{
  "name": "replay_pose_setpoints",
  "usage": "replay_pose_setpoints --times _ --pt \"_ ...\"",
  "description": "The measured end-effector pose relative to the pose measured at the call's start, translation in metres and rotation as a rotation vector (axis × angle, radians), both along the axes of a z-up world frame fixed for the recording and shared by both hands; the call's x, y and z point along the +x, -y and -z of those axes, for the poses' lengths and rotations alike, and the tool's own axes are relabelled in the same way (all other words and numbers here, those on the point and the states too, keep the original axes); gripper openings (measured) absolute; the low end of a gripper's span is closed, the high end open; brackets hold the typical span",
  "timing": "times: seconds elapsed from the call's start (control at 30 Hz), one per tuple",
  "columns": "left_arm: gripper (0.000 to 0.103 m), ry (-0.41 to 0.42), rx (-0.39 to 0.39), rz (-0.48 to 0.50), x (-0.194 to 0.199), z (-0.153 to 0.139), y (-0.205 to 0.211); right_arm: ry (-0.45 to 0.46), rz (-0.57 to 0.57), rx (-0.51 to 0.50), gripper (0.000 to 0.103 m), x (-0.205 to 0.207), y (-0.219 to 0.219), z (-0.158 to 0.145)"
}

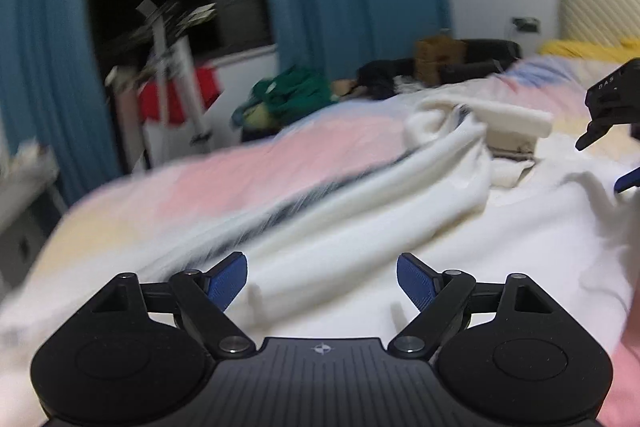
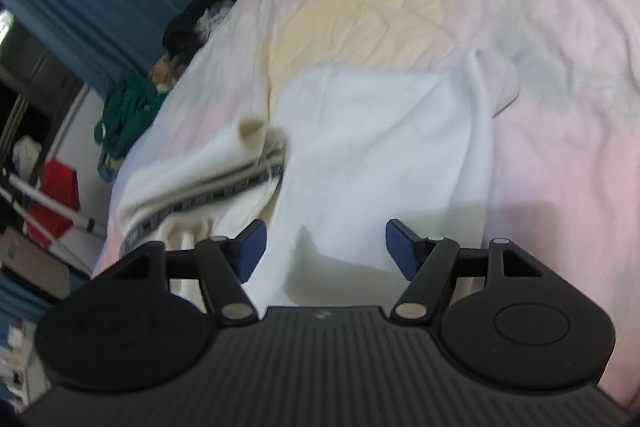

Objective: Fold clothes

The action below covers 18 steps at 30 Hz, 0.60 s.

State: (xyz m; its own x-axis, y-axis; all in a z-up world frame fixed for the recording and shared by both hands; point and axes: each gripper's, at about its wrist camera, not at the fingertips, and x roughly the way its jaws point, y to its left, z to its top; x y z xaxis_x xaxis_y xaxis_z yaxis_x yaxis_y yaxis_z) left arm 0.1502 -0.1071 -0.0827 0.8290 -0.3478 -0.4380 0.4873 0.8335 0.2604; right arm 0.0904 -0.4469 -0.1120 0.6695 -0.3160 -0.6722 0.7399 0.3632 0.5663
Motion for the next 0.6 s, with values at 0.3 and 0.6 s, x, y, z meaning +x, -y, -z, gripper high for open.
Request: replay_pose_setpoints --times 0.3,0.6 --pt "0.077 0.1 0.256 0.397 0.086 -0.032 0.188 0.0 0.094 -0.141 0.069 -0.005 0.012 -0.005" --pt "0.015 -0.079 0.411 0.533 0.157 -0.008 0.309 0.035 0.169 -0.142 0.069 -0.011 0.018 0.003"
